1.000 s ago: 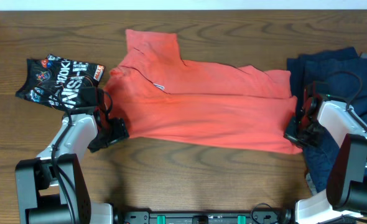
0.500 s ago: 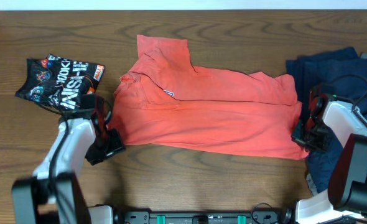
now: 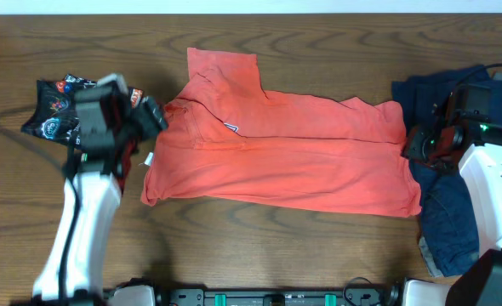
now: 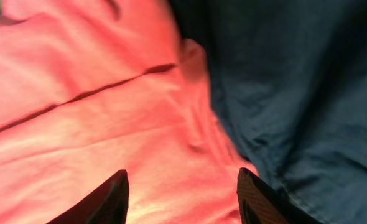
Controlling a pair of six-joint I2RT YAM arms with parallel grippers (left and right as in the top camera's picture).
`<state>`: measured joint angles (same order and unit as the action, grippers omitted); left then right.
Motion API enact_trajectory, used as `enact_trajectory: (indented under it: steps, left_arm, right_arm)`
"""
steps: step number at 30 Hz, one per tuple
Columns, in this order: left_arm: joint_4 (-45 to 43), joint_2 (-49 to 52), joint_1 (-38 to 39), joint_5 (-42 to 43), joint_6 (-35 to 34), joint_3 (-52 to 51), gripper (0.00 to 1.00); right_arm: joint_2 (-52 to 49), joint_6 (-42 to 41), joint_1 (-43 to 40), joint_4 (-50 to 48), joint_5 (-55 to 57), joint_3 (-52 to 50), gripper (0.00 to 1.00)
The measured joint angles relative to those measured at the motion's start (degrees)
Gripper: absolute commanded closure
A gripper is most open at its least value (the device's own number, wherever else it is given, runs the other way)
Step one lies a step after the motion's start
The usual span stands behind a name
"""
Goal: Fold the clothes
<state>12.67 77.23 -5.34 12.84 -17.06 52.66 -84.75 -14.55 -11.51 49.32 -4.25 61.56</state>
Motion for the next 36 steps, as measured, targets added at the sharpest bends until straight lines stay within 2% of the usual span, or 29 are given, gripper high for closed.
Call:
enact_trajectory:
  steps: [5, 13, 17, 21, 23, 26, 27, 28, 29, 31, 36]
  left_arm:
    - [-1.4, 17.0, 2.0, 2.8, 2.0, 13.8, 0.09]
    - [-1.7, 42.1, 3.3, 9.7, 3.6, 36.3, 0.09]
    - [-2.8, 50.5, 3.5, 12.2, 3.6, 42.1, 0.09]
    - [-4.4, 55.0, 4.5, 13.2, 3.5, 43.2, 0.11]
    - [-4.9, 56.2, 5.3, 13.7, 3.6, 43.2, 0.14]
    - [-4.9, 56.5, 6.8, 14.0, 3.2, 43.7, 0.33]
    - [-4.9, 56.6, 7.2, 14.0, 3.2, 43.7, 0.50]
    - [-4.8, 56.7, 7.7, 14.1, 3.0, 43.7, 0.72]
    - [-4.7, 56.8, 8.2, 14.2, 3.3, 43.7, 0.85]
    - [-4.7, 57.0, 8.9, 14.3, 3.3, 43.7, 0.94]
    - [-3.7, 57.1, 8.0, 14.6, 1.8, 43.7, 0.94]
  right_arm:
    - [0.7, 1.6, 1.7, -0.1, -2.2, 0.0, 0.43]
    - [0.8, 2.1, 4.5, -0.1, -3.1, 0.0, 0.43]
    - [0.8, 2.1, 5.2, -0.2, -3.3, 0.0, 0.43]
    - [0.8, 2.1, 5.3, -0.6, -3.5, 0.0, 0.43]
    - [0.8, 2.1, 5.4, -1.0, -3.5, 0.0, 0.43]
    - [0.8, 2.1, 5.7, -2.0, -3.5, 0.0, 0.43]
    - [0.8, 2.1, 5.7, -2.6, -3.5, 0.0, 0.43]
    - [0.8, 2.1, 5.7, -3.3, -3.5, 0.0, 0.42]
    - [0.8, 2.1, 5.7, -4.1, -3.5, 0.0, 0.41]
    - [0.8, 2.1, 5.7, -5.6, -3.5, 0.0, 0.40]
    - [0.8, 2.2, 5.7, -11.8, -3.5, 0.0, 0.38]
